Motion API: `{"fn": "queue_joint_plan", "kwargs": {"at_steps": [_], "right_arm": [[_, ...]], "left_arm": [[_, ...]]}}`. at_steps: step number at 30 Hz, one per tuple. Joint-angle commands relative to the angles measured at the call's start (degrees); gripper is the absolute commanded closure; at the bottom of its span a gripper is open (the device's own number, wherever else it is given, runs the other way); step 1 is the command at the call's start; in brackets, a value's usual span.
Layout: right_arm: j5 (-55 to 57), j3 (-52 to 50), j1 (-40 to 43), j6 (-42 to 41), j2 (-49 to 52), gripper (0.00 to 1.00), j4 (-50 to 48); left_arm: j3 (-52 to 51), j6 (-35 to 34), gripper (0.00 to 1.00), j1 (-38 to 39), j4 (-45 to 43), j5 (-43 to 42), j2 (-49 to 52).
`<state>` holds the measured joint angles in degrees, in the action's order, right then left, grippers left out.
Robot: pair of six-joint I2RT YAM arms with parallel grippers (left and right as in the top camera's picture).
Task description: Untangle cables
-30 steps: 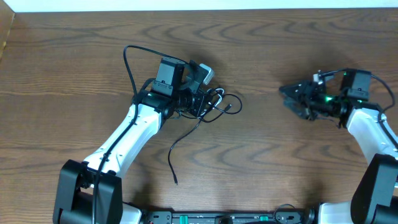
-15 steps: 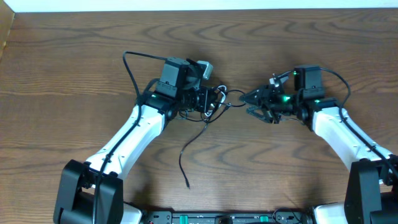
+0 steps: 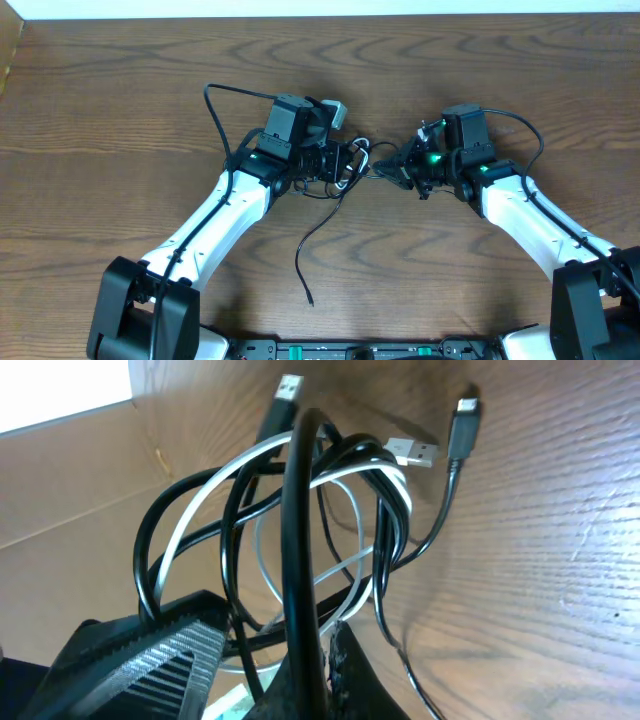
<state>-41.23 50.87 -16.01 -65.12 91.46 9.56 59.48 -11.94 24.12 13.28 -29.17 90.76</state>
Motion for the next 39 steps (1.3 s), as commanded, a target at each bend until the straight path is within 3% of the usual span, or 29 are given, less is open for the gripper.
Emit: {"fn": "queue_joint_plan", "kwargs": {"at_steps": [1,3,9,17,25,30,39], "right_arm": [[1.25,0.02,2.4,3.54,-0.04,0.99,0.31],[-0.52,0.02,4.87,4.63,-0.04,0.99,0.5],[-7.85,0.02,13.42,13.46,-0.04,0.99,2.01],[0.07,0.02,23.23,21.55,-0.04,0.99,10.58],[1.73,0.02,26.53,25.35,-0.04,0.99,10.8],[-12.02,0.02,30.01,27.71,-0.04,0.99,8.98],[-20.39,0.02,34.58,30.42,-0.04,0.99,9.53]], "left_arm": [[0.61,7.61,0.93,0.09,1.57,2.99,-0.31],[0.61,11.23,0.92,0.07,2.34,2.84,-0.31],[0.61,12.52,0.93,0.07,2.36,2.89,-0.31],[0.61,16.5,0.93,0.07,3.02,2.86,-0.31],[0.61,21.49,0.93,0.07,3.63,2.86,-0.31],[0.61,26.99,0.92,0.07,4.46,2.91,-0.31],[0.61,29.77,0.92,0.09,4.7,2.86,-0.2]]}}
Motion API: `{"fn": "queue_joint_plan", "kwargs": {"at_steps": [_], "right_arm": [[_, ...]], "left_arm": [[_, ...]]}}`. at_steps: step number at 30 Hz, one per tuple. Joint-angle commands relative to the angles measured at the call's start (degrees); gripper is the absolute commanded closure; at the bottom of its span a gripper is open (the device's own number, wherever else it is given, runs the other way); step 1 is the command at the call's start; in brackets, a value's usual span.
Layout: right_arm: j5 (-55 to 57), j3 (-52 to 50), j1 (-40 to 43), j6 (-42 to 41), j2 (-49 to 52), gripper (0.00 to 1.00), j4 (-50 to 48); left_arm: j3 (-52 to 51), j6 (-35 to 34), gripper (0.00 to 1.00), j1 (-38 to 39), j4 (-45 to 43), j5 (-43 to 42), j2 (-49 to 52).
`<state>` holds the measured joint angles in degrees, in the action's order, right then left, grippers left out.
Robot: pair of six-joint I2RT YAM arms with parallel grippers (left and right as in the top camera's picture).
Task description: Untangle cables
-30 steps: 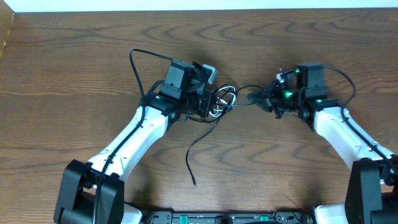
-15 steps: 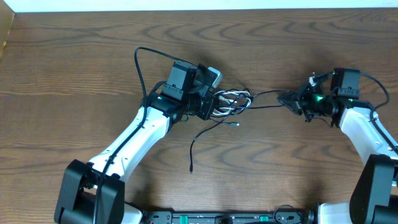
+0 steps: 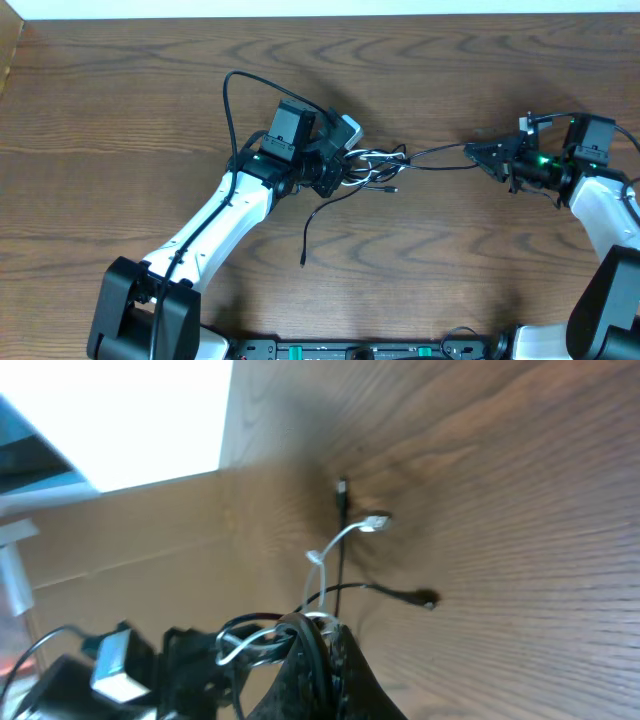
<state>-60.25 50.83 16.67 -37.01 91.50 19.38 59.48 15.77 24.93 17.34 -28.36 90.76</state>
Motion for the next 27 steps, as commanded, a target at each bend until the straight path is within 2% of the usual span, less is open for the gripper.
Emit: {"fn": "queue_joint_plan", "kwargs": {"at_steps": [1,3,4,5,7,11,12,13,14,15,16,17,19,20,22,25,27], "right_arm": [[-0.9,0.07,1.9,2.73,-0.09,0.99,-0.28],[-0.74,0.07,1.9,4.79,-0.09,0.99,-0.31],[-0.5,0.07,1.9,8.55,-0.09,0.99,-0.33],[1.68,0.07,1.9,15.78,-0.09,0.99,-0.13],[8.46,0.07,1.9,21.64,-0.09,0.99,2.45],[17.86,0.07,1.84,21.64,-0.09,0.98,5.18],[19.39,0.07,1.75,21.57,-0.09,0.89,5.35],[19.89,0.07,1.73,20.92,-0.09,0.7,5.29],[19.82,0.07,1.73,19.61,-0.09,0.56,5.07],[19.61,0.07,1.73,18.03,-0.09,0.49,5.05],[18.91,0.07,1.73,16.92,-0.09,0.47,5.05],[14.4,0.11,1.7,14.49,-0.09,0.44,5.01],[2.89,0.13,1.27,14.08,-0.09,0.37,3.87],[0.61,0.13,1.03,14.05,-0.09,0.34,3.69],[-5.27,0.11,-0.79,13.25,-0.09,0.36,3.78],[-4.31,0.09,-5.73,12.59,-0.09,0.56,4.7],[-2.69,0.07,-9.64,9.16,-0.09,0.59,4.39]], "left_arm": [[0.61,2.05,0.93,-0.72,0.63,2.05,-0.2],[0.61,2.08,0.92,-0.72,0.66,2.08,-0.2],[0.61,2.08,0.93,-0.74,0.63,2.08,-0.2],[0.61,2.25,0.93,-0.74,0.63,2.1,-0.2],[0.61,2.23,0.92,-0.74,0.63,2.08,-0.2],[0.61,2.19,0.93,-0.72,0.63,1.68,-0.2],[0.61,2.21,0.93,-0.72,0.61,0.52,-0.2],[0.61,2.21,0.92,-0.72,0.61,-1.46,-0.2],[0.61,2.23,0.93,-0.72,0.57,-4.22,-0.2],[0.61,2.23,0.93,-0.72,0.52,-5.33,-0.2],[0.61,2.21,0.93,-0.72,0.39,-6.16,-0.2],[0.61,2.19,0.92,-0.72,0.31,-6.19,-0.2],[0.61,2.19,0.93,-0.72,0.2,-6.19,-0.2],[0.61,2.19,0.93,-0.72,0.2,-6.19,-0.2],[0.61,2.16,0.93,-0.72,0.15,-6.19,-0.2],[0.61,1.51,0.93,-0.72,-0.15,-7.37,-0.2],[0.61,1.53,0.92,-0.72,-0.48,-10.43,-0.2]]}}
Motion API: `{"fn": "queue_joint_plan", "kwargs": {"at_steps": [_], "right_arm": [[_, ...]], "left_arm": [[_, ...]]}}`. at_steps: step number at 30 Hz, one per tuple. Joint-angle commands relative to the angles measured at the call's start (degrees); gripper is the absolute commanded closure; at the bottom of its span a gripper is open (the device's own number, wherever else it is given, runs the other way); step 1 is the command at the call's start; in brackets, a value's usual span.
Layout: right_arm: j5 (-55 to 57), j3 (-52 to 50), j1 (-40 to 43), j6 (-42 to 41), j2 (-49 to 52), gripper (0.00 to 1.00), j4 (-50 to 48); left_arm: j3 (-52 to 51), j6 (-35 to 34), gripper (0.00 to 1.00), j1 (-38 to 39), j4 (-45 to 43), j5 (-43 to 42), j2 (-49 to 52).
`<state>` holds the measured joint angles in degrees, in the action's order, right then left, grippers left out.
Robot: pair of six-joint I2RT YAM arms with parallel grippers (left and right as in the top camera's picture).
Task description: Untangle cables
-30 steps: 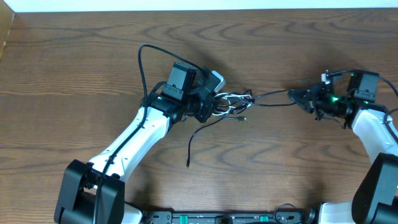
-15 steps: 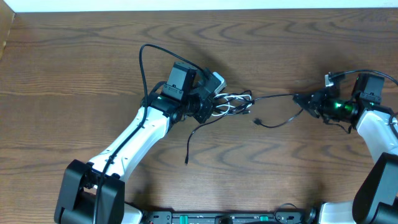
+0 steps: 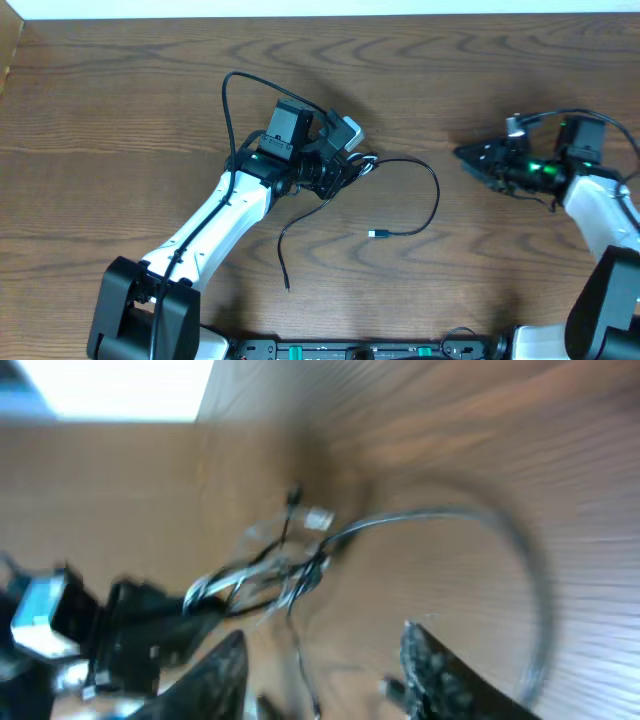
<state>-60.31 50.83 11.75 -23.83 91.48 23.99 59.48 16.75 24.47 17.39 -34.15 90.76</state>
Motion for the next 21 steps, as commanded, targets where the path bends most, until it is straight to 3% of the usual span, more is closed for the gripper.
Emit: {"fn": "queue_joint_plan", "kwargs": {"at_steps": [1,4,7,12,21], "right_arm": [[-2.29,0.07,-6.01,-5.53,-0.07,0.59,-0.66],[3.06,0.07,-12.57,-14.64,-0.07,0.6,-3.96],[9.46,0.07,-18.32,-22.4,-0.07,0.68,-7.76],[19.12,0.07,-26.43,-33.92,-0.07,0.69,-14.97],[22.03,0.07,-29.83,-40.44,-0.07,0.74,-18.8]], "left_arm": [[0.61,0.55,0.93,-0.26,-0.61,-5.7,-0.2],[0.61,0.55,0.92,-0.26,-0.76,-7.3,-0.2],[0.61,0.52,0.92,-0.26,-0.79,-7.5,-0.2],[0.61,-4.0,0.93,-0.26,-2.01,-7.91,-0.2],[0.61,-3.96,0.93,-0.28,-2.03,-8.9,-0.2]]}}
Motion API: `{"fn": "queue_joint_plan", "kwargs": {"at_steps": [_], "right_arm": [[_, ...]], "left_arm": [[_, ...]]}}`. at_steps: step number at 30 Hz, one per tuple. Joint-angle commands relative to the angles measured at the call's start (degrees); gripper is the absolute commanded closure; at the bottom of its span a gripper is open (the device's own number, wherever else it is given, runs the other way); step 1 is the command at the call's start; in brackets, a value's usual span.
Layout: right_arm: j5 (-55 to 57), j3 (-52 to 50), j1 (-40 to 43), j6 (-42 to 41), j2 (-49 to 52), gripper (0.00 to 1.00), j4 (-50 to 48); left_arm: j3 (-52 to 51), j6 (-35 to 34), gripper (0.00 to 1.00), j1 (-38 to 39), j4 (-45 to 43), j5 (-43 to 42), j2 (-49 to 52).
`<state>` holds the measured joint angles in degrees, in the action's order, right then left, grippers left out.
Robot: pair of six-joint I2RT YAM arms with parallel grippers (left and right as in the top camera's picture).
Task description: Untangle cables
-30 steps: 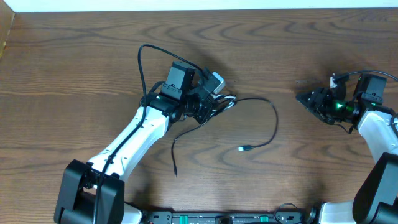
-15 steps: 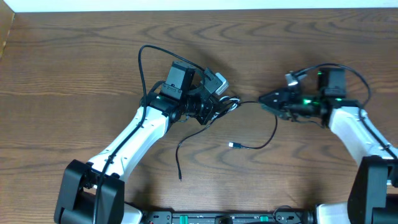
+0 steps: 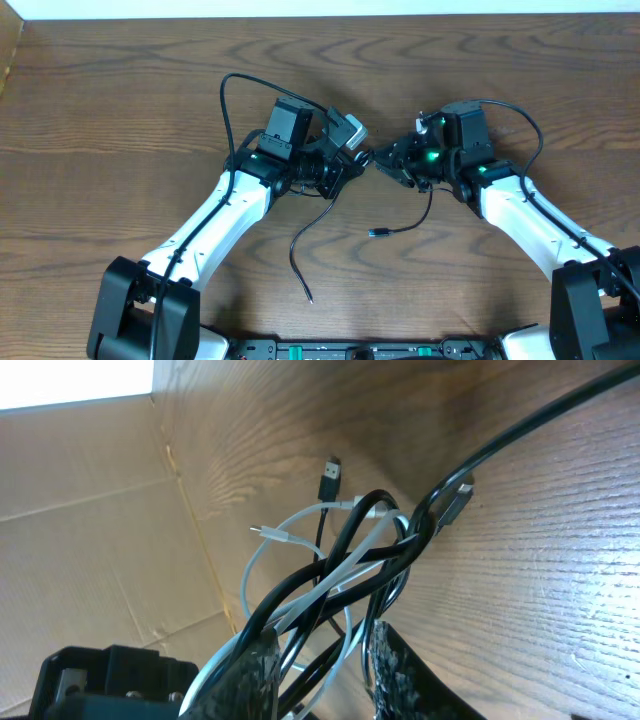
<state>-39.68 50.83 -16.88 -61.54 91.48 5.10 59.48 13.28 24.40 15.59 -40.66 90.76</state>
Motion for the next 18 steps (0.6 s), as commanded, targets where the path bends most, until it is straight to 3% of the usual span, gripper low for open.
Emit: {"fn": "queue_joint_plan", "kwargs": {"at_steps": [1,9,18], "right_arm": [[1.4,0.07,-1.44,-2.73,-0.07,0.74,0.26],[-0.33,0.07,-3.21,-2.69,-0.07,0.79,1.14],[4.66,0.04,-4.13,-5.03,-0.04,0.73,-3.04]], "left_arm": [[0.61,-0.48,0.93,-0.22,-0.26,-2.36,-0.2],[0.61,-0.26,0.93,-0.22,0.0,1.07,-0.2],[0.61,-0.28,0.93,-0.2,-0.09,-1.84,-0.2]]}}
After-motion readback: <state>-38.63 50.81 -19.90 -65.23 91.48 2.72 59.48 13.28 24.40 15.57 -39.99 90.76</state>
